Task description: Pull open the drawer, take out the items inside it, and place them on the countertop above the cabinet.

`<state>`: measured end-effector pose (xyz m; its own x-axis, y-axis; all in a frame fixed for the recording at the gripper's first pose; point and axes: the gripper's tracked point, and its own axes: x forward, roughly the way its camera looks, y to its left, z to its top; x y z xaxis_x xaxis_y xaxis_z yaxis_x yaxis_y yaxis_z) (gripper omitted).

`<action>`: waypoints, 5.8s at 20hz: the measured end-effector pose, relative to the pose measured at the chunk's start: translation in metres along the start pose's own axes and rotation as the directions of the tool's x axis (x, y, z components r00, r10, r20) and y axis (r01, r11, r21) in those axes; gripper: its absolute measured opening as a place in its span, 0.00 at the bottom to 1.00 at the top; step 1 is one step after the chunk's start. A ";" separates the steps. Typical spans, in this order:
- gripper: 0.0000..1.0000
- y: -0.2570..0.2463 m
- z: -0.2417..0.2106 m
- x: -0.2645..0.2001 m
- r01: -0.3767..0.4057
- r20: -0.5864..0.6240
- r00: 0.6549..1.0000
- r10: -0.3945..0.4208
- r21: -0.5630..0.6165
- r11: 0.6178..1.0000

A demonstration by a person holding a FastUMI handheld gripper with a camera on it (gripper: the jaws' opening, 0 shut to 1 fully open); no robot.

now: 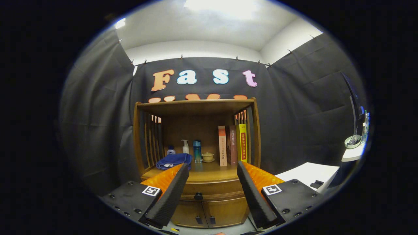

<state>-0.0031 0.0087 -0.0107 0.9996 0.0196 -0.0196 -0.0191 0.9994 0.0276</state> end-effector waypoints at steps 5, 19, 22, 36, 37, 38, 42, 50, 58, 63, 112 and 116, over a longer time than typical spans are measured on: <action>0.98 -0.004 0.000 -0.001 0.008 -0.005 1.000 -0.008 0.009 1.000; 0.98 -0.002 -0.006 -0.001 0.008 -0.017 1.000 -0.008 0.013 1.000; 0.98 -0.003 -0.009 -0.002 0.008 -0.025 1.000 -0.008 0.022 1.000; 0.98 0.008 -0.023 0.007 -0.015 -0.024 1.000 0.016 0.016 1.000; 0.98 0.011 -0.028 0.010 -0.022 -0.022 1.000 0.022 0.008 1.000; 0.98 0.011 -0.033 0.012 -0.026 -0.016 1.000 0.026 0.003 1.000; 0.98 0.023 -0.076 0.030 -0.059 -0.021 0.998 0.059 0.026 0.998; 0.98 0.053 -0.209 0.078 -0.122 -0.088 0.988 0.126 0.057 0.991; 0.97 0.063 -0.318 0.124 -0.126 -0.232 0.964 0.133 0.046 0.991; 0.92 0.062 -0.347 0.137 -0.104 -0.282 0.952 0.121 0.075 0.992; 0.39 0.053 -0.332 0.064 -0.095 -0.315 0.942 0.111 0.068 0.993; 0.39 0.051 -0.329 0.051 -0.096 -0.322 0.939 0.116 0.079 0.992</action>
<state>0.0403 0.0700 -0.3388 0.9304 0.1434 -0.3374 -0.1128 0.9877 0.1086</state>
